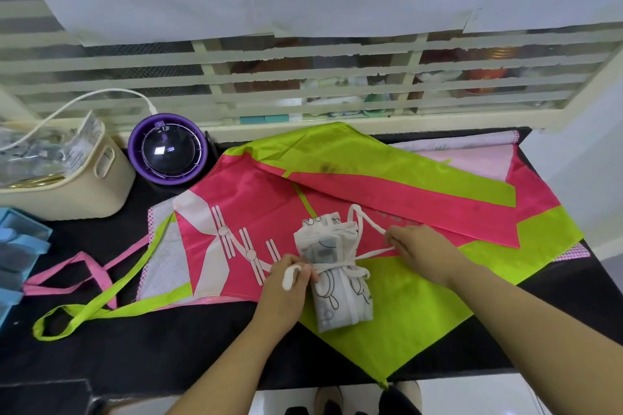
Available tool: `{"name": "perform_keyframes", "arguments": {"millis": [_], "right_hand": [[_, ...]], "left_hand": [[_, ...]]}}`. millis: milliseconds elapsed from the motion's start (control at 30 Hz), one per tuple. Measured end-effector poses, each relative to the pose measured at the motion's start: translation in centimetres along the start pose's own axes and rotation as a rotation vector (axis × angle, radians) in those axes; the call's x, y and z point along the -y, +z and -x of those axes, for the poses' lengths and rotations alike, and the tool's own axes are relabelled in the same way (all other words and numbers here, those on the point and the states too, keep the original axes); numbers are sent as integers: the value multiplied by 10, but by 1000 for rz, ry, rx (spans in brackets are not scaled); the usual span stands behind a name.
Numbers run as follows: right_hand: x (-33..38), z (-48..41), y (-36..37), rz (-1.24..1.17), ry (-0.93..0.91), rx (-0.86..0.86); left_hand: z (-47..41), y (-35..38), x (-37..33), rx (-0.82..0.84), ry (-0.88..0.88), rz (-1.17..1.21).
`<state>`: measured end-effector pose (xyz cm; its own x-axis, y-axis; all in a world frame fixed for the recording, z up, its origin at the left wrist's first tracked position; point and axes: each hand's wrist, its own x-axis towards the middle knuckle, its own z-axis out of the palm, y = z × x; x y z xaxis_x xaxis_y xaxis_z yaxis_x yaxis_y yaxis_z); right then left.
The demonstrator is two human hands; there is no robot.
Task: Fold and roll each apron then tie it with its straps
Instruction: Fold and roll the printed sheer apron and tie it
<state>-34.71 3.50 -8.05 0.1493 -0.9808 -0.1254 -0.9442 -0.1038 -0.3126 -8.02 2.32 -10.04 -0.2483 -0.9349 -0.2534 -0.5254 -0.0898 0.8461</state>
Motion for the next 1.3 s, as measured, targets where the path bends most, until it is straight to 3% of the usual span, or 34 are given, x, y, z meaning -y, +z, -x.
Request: {"name": "perform_keyframes", "arguments": {"millis": [67,433,600,833,1000,1133,1233,1300], "right_hand": [[3,1,2,-28,47,24],[28,-4,7,79,-3,145],[32,-2,13,85,-6,133],[25,9,-21,-154,83,17],[65,2,-69,-307,-6,-85],[118,-19,-86,-363,-227,15],[147,-41,-82,-336,-287,137],[162,-52,-78,-277,-328,187]], "left_hand": [[-5,-5,-11,77,-41,-21],[-28,0,-42,21,391,-457],[-33,14,-55,191,228,-329],[-36,19,-53,131,37,-192],[-36,19,-55,151,33,-236],[-33,20,-54,149,26,-251],[-28,20,-49,46,-52,-257],[-24,20,-45,133,-5,-321]]}}
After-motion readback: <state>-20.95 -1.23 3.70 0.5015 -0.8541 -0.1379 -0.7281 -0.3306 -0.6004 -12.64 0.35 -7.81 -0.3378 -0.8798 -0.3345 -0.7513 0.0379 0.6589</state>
